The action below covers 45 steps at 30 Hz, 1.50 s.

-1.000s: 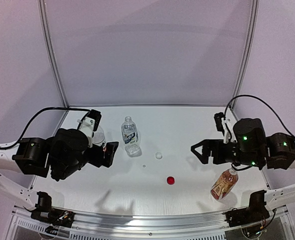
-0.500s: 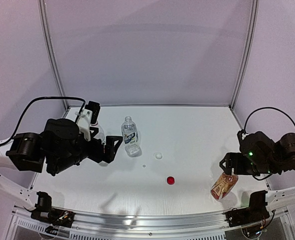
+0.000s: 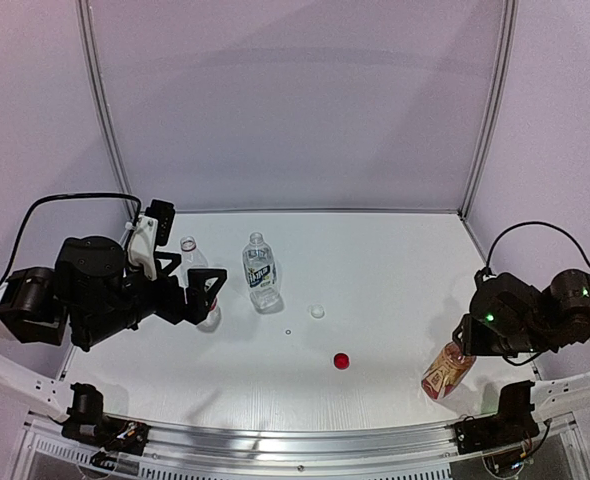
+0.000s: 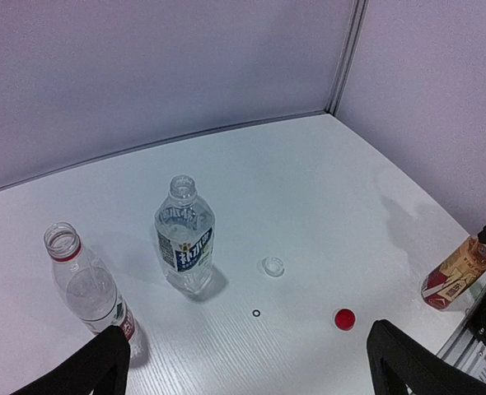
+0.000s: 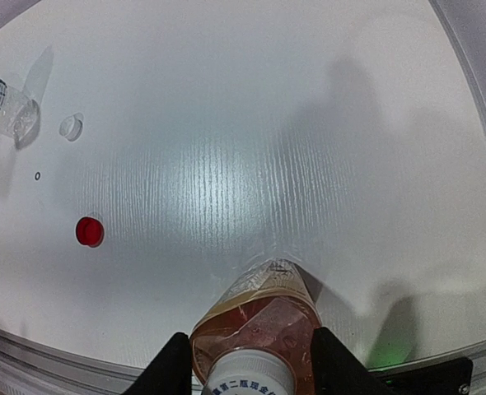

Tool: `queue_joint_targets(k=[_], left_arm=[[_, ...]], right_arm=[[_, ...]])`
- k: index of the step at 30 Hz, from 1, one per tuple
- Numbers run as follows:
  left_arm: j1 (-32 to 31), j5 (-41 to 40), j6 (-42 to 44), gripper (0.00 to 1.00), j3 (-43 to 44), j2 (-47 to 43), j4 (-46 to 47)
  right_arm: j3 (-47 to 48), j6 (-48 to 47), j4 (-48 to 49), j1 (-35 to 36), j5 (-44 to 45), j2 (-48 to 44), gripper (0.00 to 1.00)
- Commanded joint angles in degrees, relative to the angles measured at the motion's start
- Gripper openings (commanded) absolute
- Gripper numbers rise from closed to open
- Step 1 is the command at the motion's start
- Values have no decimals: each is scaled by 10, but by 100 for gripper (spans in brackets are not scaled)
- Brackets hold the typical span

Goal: Unscrew the bottle caps

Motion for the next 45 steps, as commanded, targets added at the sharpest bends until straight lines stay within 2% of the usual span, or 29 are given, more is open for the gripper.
queue_joint_targets(k=[1, 5, 8, 14, 22, 27, 31, 38, 45], left_arm=[[-3, 1, 7, 99, -8, 1, -19], [-3, -2, 10, 99, -7, 1, -24], [-3, -8, 9, 99, -9, -7, -30], [1, -17, 13, 99, -16, -30, -42], [9, -15, 16, 99, -29, -55, -47], [14, -10, 18, 99, -34, -67, -49], [15, -8, 20, 99, -38, -79, -51], [28, -3, 22, 99, -49, -103, -58], [31, 5, 18, 99, -56, -119, -62]], right_arm=[[-4, -1, 4, -1, 3, 10, 37], [5, -14, 11, -1, 2, 26, 19], [26, -34, 18, -1, 4, 47, 13], [76, -101, 88, 0, 21, 109, 13], [167, -206, 208, -10, 70, 256, 10], [241, -302, 273, -65, 30, 361, 9], [285, -356, 314, -113, -40, 427, 8], [350, -377, 326, -129, -108, 505, 8], [359, -372, 324, -133, -147, 550, 11]])
